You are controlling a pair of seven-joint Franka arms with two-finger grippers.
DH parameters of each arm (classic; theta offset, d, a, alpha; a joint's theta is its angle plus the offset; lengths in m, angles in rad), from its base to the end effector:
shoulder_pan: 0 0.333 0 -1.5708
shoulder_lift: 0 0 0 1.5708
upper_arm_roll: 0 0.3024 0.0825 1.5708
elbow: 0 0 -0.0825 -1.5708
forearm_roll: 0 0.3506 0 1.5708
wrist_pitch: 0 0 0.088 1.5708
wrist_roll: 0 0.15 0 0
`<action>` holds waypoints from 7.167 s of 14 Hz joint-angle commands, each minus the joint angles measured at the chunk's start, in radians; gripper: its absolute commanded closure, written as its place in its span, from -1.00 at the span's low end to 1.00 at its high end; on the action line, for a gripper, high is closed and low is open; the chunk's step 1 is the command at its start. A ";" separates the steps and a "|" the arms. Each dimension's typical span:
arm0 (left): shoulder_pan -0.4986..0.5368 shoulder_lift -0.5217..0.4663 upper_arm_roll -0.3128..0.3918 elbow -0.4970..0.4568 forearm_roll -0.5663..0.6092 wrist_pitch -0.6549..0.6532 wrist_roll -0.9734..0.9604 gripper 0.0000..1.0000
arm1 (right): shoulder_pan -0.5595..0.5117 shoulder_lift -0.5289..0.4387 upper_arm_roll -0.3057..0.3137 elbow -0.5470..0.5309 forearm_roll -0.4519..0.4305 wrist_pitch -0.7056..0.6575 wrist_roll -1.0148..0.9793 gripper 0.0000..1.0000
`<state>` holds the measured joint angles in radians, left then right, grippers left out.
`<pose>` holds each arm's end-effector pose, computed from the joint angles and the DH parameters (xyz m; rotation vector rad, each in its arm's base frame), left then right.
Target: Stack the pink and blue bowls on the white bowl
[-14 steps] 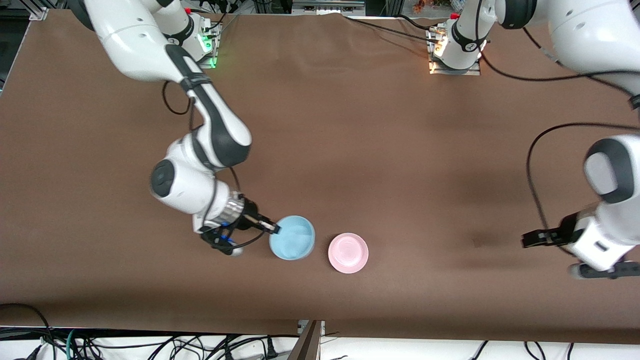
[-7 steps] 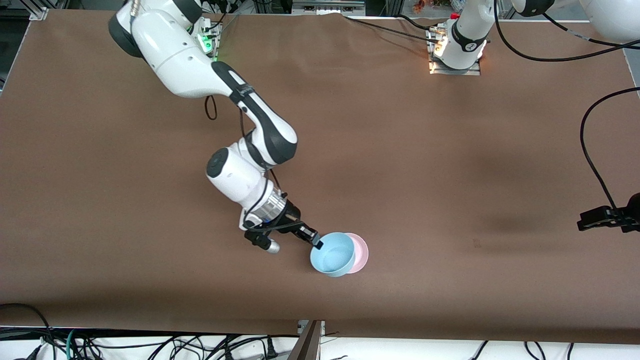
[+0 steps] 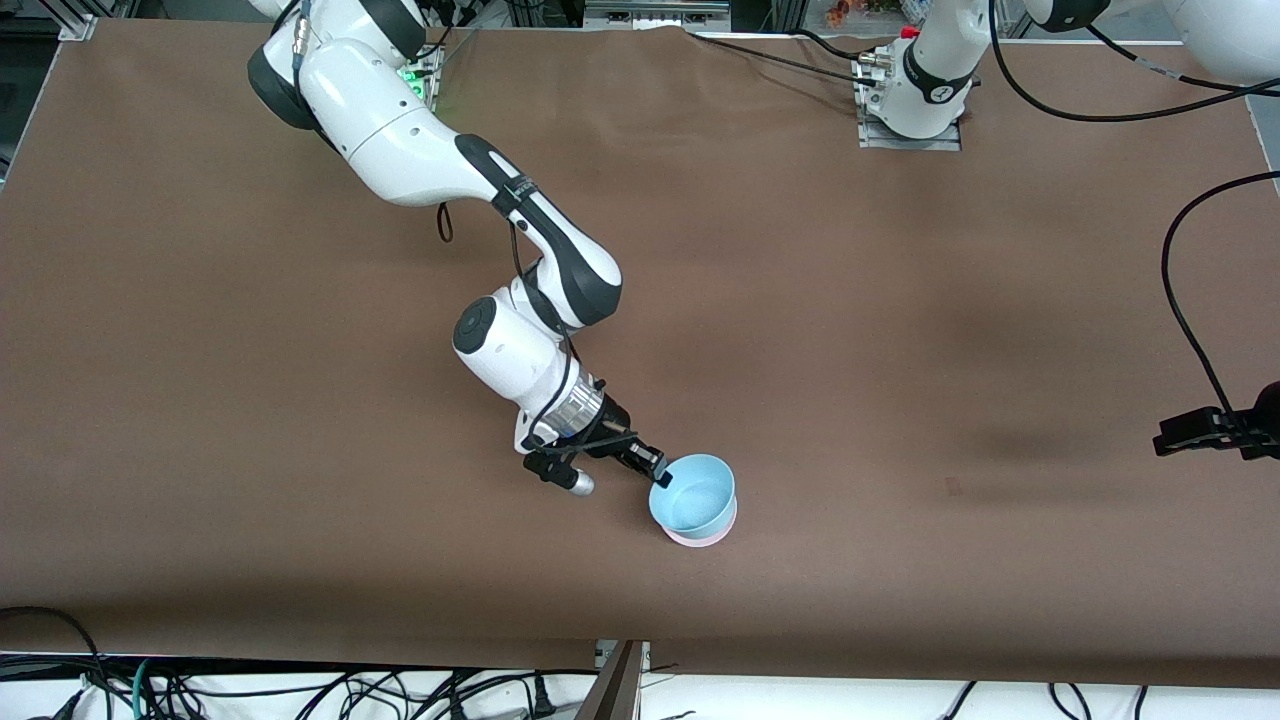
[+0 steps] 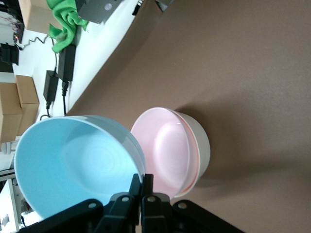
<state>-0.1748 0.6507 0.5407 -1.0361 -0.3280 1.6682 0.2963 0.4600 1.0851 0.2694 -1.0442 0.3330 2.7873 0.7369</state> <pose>0.6826 0.1003 0.4497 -3.1344 0.0174 -0.0889 0.6653 0.4608 0.2320 -2.3129 0.6001 -0.2855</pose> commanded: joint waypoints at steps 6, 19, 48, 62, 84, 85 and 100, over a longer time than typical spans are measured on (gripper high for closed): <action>-0.008 -0.031 -0.001 -0.027 0.017 -0.022 0.020 -1.00 | 0.002 0.019 -0.024 0.047 -0.054 -0.101 -0.013 1.00; -0.008 -0.031 -0.001 -0.027 0.017 -0.028 0.020 -1.00 | 0.009 0.072 -0.027 0.105 -0.058 -0.091 -0.116 1.00; -0.008 -0.031 -0.001 -0.027 0.015 -0.031 0.020 -1.00 | 0.011 0.096 -0.044 0.147 -0.089 -0.198 -0.261 1.00; -0.009 -0.031 -0.001 -0.027 0.017 -0.036 0.020 -1.00 | 0.009 0.147 -0.041 0.228 -0.089 -0.115 -0.382 1.00; -0.227 -0.118 -0.008 -0.029 0.018 -0.173 -0.170 -1.00 | 0.011 0.151 -0.047 0.222 -0.091 -0.214 -0.432 0.14; -0.235 -0.118 -0.007 -0.029 0.018 -0.173 -0.172 -1.00 | 0.011 0.148 -0.050 0.224 -0.091 -0.242 -0.430 0.06; -0.244 -0.117 -0.008 -0.021 0.021 -0.173 -0.164 -1.00 | -0.078 -0.538 -0.429 -0.102 -0.101 -1.210 -0.575 -1.00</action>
<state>-0.4079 0.5587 0.5323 -1.0377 -0.3280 1.5039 0.1270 0.3657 0.7659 -0.1038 -0.8663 0.2469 1.5935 0.2344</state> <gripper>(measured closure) 0.000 0.000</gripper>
